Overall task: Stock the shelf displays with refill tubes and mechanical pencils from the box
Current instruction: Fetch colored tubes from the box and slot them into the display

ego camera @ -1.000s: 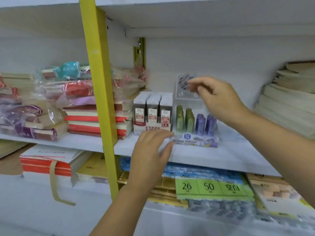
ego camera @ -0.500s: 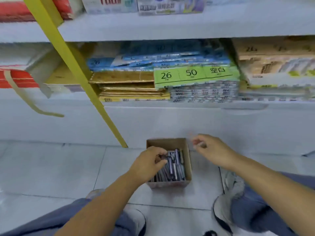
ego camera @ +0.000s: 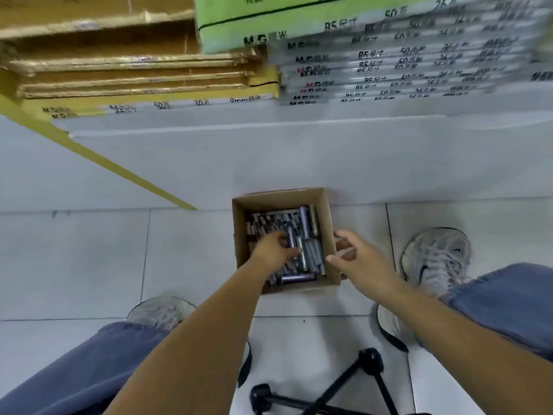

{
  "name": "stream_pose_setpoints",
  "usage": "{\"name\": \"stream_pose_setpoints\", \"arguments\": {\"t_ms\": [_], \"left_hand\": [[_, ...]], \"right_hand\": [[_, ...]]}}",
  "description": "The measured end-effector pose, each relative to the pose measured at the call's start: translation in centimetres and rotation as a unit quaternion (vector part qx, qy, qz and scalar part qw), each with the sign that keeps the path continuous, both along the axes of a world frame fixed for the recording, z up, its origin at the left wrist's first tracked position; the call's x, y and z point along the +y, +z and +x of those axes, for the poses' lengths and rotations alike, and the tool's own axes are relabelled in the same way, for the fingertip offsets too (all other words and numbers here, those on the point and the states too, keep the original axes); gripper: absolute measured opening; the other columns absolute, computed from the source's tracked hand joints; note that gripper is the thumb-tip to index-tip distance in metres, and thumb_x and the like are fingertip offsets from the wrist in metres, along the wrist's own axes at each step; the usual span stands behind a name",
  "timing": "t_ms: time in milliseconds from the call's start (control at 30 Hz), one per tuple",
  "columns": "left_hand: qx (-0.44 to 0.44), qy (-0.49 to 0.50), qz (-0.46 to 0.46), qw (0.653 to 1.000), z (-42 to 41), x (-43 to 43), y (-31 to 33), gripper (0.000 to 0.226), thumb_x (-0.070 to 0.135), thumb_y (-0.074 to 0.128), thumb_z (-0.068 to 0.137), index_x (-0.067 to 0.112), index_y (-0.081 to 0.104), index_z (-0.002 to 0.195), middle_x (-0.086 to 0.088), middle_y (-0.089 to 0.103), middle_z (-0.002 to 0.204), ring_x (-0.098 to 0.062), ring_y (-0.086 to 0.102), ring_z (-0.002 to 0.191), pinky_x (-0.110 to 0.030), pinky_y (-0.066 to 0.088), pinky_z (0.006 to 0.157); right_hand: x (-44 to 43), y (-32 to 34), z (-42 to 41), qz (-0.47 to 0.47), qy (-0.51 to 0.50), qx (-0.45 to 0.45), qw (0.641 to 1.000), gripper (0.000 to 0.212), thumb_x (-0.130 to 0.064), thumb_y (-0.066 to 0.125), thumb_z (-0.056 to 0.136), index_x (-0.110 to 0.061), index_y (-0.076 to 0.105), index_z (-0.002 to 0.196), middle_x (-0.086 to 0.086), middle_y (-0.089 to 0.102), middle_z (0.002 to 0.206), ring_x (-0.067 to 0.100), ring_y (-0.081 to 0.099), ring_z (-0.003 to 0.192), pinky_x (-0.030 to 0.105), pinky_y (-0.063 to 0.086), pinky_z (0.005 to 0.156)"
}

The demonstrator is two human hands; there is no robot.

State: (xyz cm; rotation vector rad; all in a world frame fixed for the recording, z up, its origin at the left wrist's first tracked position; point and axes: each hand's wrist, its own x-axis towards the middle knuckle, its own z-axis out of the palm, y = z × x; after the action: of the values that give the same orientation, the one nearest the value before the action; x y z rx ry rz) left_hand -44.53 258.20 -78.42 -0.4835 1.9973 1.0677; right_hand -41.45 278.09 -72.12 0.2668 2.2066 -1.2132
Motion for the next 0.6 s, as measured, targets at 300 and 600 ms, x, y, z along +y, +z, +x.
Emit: {"name": "stream_pose_setpoints", "arguments": {"t_ms": [300, 600], "left_hand": [[0.040, 0.025, -0.031, 0.998, 0.1, 2.9, -2.1, 0.041, 0.031, 0.078, 0.083, 0.022, 0.062, 0.121, -0.003, 0.070, 0.115, -0.022, 0.065, 0.103, -0.045, 0.051, 0.098], [0.024, 0.035, 0.047, 0.998, 0.1, 1.7, -2.6, 0.028, 0.026, 0.074, 0.088, 0.027, 0.053, 0.106, 0.012, 0.059, 0.087, 0.000, 0.057, 0.077, -0.016, 0.040, 0.061]], "right_hand": [[0.7, -0.6, -0.5, -0.038, 0.006, -0.029, 0.999, 0.044, -0.029, 0.066, 0.089, -0.041, 0.044, 0.126, -0.015, 0.056, 0.104, -0.009, 0.059, 0.081, 0.008, 0.048, 0.055], [0.7, -0.4, -0.5, -0.051, 0.010, -0.020, 0.998, 0.041, -0.026, 0.063, 0.091, -0.045, 0.040, 0.120, -0.012, 0.055, 0.104, -0.006, 0.060, 0.081, 0.009, 0.049, 0.057]]}}
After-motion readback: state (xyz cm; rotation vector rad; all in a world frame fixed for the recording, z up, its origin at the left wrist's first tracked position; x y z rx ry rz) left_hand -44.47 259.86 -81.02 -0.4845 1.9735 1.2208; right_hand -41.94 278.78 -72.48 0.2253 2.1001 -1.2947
